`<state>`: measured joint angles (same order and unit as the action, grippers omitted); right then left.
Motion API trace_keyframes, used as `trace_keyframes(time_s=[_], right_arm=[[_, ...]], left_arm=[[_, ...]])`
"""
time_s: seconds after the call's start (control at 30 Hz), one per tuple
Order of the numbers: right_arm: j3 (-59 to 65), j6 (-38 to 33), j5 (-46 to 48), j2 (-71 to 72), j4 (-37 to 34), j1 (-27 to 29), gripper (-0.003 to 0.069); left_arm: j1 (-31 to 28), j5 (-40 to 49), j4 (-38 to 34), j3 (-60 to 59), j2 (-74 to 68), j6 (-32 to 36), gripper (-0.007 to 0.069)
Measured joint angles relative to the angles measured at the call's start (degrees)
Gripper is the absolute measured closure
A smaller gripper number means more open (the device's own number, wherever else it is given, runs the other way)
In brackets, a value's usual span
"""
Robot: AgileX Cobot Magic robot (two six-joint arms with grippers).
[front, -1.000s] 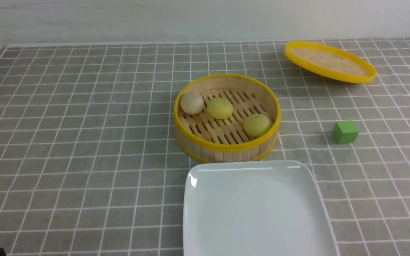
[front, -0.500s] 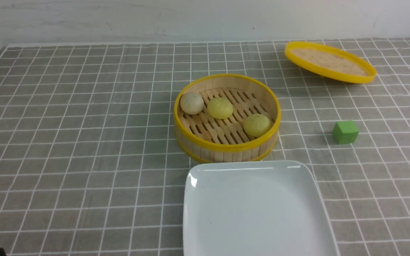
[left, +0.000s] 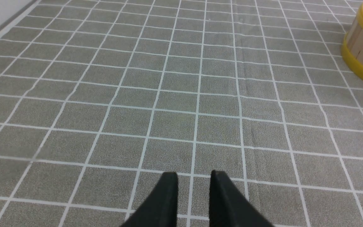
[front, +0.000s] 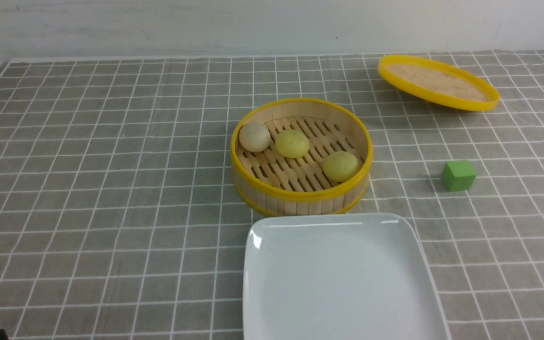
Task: Put the steamed buns into the plate on the grey tablecloth.
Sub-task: 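Reach toward a bun in the bamboo steamer with the right gripper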
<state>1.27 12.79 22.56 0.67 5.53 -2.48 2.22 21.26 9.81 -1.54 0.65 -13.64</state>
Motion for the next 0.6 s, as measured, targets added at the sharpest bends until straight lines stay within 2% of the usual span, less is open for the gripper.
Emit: trace_keyframes(time_s=[0.13,0.23,0.3,0.33,0.37,0.4,0.43,0.5,0.6], right_arm=[[0.00,0.82,-0.07,0.00,-0.20,0.00,0.0419],[0.00,5.30,-0.67,0.00,-5.20,0.00,0.0419],[0.17,13.41,-1.54,0.00,-14.87,0.00,0.0419],[0.17,14.02,-1.54,0.00,-16.44,0.00,0.0419],[0.17,18.92,-1.98,0.00,-22.20,0.00,0.0419],[0.17,18.92,-1.98,0.00,-22.20,0.00,0.0419],[0.17,22.02,-2.33,0.00,-27.22,0.00,0.0419],[0.17,24.11,-2.48,0.00,-30.83,0.00,0.0419],[0.17,24.88,-2.81,0.00,-31.89,0.00,0.0419]], left_arm=[[0.00,0.00,-0.08,0.00,0.00,-0.19,0.0447],[0.00,0.00,-1.83,0.00,0.00,-2.09,0.0447],[0.00,-0.42,-10.72,0.04,0.00,-9.34,0.0445],[0.00,-0.42,-10.72,0.04,0.00,-9.99,0.0445],[0.00,-0.42,-17.15,0.04,0.00,-15.66,0.0444],[0.00,-0.42,-17.78,0.04,0.00,-16.27,0.0444],[0.00,-0.42,-22.36,0.04,0.00,-20.64,0.0444],[0.00,-0.42,-26.06,-0.02,0.00,-24.76,0.0444],[0.00,-0.46,-28.33,-0.06,0.00,-27.57,0.0442]])
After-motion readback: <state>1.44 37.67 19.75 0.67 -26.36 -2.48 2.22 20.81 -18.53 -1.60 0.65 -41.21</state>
